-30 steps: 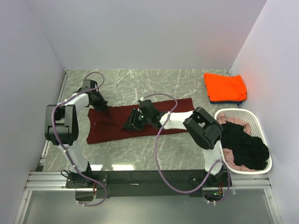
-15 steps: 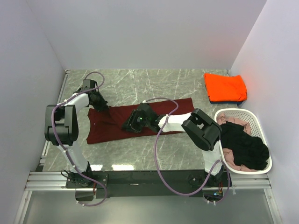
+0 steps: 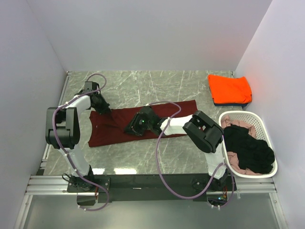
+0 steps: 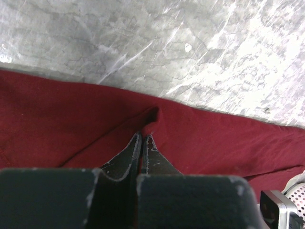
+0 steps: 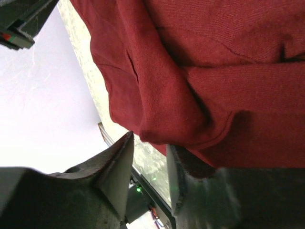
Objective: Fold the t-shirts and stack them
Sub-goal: Fold the tshirt
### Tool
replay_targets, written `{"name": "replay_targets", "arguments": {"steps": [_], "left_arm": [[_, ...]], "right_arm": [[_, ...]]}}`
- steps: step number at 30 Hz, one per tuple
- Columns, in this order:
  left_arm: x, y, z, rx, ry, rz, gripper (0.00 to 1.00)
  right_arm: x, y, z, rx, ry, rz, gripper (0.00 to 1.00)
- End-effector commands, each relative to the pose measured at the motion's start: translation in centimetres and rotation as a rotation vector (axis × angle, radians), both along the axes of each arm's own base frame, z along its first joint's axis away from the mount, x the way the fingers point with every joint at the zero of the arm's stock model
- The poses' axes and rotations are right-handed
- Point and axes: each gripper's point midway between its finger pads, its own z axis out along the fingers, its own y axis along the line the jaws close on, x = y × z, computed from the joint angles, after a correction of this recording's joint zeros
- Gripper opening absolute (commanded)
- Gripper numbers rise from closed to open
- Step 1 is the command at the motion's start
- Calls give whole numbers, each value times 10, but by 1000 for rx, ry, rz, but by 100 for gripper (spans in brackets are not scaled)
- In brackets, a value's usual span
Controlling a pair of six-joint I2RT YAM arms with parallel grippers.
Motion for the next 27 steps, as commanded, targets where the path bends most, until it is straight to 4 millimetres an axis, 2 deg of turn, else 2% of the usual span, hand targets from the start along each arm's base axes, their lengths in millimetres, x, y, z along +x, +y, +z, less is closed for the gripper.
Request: {"name": "replay_targets", "arguments": {"steps": [1,2,5,6,8,13,19,27], "left_arm": [[13,-1,30,5,-70,2,1],[15,0,32,7,-77,2,1],[19,-1,36,3,-79,5,1],[20,-1,35,3,-77,6,1],[24,0,38,4,-81,9,1],[31,0,45,7,-97,16,1],[41,1,50,2,-110,31,1],[39,3,51,-2,-107,55,1]], "right_arm": [[6,14,13,54,-18,-7,38],[6,14,14,56,-19,-7,37],[8,14,17,57,-23,-8,24],[10,13,20,56,-30,-11,16],[14,10,22,54,-38,-14,9],[27,0,25,60,-49,-23,2],[46,-9,32,68,-69,-17,0],[61,-15,37,76,-82,13,0]]}}
